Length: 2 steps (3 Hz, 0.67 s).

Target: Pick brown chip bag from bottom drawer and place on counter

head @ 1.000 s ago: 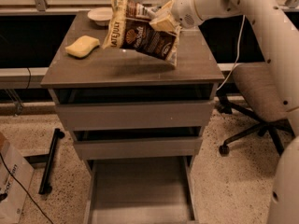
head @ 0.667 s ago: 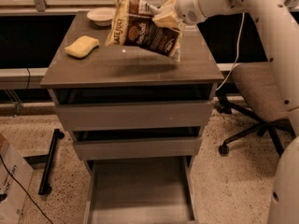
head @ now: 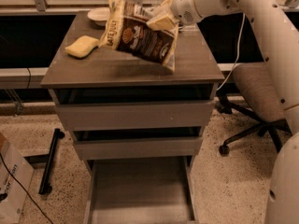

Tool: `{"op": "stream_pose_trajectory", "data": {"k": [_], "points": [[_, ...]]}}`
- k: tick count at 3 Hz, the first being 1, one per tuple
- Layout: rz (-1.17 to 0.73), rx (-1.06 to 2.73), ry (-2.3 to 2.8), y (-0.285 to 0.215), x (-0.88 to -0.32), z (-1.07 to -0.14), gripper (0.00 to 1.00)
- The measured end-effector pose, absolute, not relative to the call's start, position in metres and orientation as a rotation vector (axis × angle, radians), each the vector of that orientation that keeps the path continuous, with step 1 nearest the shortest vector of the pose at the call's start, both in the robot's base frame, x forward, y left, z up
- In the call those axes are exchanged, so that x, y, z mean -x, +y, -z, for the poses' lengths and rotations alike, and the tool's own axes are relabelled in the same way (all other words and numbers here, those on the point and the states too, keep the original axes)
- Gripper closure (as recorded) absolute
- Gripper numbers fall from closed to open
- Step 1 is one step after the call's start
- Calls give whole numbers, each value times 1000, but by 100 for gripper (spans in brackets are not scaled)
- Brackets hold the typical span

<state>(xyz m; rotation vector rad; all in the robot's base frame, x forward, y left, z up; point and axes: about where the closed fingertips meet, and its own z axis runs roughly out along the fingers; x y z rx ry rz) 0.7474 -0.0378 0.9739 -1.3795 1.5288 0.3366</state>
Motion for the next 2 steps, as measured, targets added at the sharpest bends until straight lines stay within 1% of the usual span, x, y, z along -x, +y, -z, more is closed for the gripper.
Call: {"op": "stream_pose_trajectory", "data": {"k": [1,2], "points": [[-341,1383,1529,-35,-748,-972,4],[-344,1385,1528,-34,-748,-971,0]]}}
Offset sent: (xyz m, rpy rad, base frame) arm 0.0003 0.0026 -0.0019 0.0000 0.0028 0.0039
